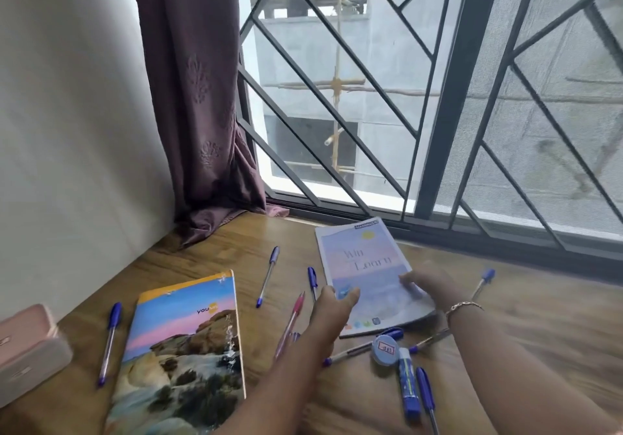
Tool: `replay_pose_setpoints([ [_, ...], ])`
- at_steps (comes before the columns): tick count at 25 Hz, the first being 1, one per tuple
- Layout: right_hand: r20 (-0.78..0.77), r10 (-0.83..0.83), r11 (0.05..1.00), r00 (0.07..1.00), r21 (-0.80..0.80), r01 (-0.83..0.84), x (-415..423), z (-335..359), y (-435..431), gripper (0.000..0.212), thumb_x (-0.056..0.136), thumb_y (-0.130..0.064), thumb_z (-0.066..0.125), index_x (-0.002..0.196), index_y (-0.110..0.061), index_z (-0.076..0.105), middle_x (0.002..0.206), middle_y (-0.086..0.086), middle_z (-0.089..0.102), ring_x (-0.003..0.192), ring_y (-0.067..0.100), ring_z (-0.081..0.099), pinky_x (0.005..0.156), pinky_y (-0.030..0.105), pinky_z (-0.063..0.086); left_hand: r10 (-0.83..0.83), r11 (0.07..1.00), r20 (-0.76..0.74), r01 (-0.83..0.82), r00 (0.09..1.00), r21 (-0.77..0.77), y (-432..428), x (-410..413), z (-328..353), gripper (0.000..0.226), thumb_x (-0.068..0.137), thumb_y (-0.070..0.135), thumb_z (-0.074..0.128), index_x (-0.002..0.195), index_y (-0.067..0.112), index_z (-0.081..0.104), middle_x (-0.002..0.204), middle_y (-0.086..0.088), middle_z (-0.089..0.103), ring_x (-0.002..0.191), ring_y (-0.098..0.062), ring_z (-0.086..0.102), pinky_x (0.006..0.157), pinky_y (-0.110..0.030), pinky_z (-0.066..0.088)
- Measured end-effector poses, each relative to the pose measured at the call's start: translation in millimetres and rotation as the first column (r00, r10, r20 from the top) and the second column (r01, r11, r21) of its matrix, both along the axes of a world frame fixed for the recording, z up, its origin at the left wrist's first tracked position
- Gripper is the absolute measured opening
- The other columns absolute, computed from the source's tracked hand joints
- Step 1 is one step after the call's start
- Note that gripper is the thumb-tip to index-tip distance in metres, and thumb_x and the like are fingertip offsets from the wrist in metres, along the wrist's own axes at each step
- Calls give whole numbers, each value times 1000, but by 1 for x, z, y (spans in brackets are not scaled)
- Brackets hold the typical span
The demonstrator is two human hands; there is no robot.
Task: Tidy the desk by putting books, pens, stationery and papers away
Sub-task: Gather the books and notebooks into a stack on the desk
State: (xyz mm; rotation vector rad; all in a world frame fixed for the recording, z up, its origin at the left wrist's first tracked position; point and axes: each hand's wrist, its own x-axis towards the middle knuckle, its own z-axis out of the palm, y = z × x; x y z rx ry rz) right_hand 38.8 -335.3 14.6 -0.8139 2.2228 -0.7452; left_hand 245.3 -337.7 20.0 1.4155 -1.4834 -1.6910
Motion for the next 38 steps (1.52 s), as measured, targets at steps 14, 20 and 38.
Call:
replay_pose_setpoints([
  [14, -455, 155, 969, 877, -105, -225, 31, 95, 7, 16, 85, -7, 53, 97, -13, 62, 93, 13, 66, 90, 30, 63, 78, 38, 49, -90, 980, 156, 115, 984, -165, 12, 8, 9, 39, 98, 14, 39, 137, 9, 35, 135, -14, 45, 116, -23, 47, 85, -22, 32],
  [20, -587, 90, 975, 805, -113, -191, 33, 127, 47, 27, 85, -11, 55, 111, -16, 61, 101, 13, 67, 96, 32, 62, 84, 40, 49, -141, 901, 340, 263, 930, -346, 17, 24, 18, 52, 100, 23, 40, 147, 9, 23, 152, -12, 30, 138, -25, 32, 106, -28, 30],
  [38, 283, 197, 852, 938, -523, -21, 237, 91, 61, 25, 88, 9, 50, 111, 1, 56, 81, 13, 59, 44, 12, 57, 40, 13, 46, 314, 947, -215, -322, 925, -1, 3, 236, 53, 13, 90, -2, 53, 97, 8, 56, 77, -10, 59, 59, -17, 53, 52, -23, 45],
])
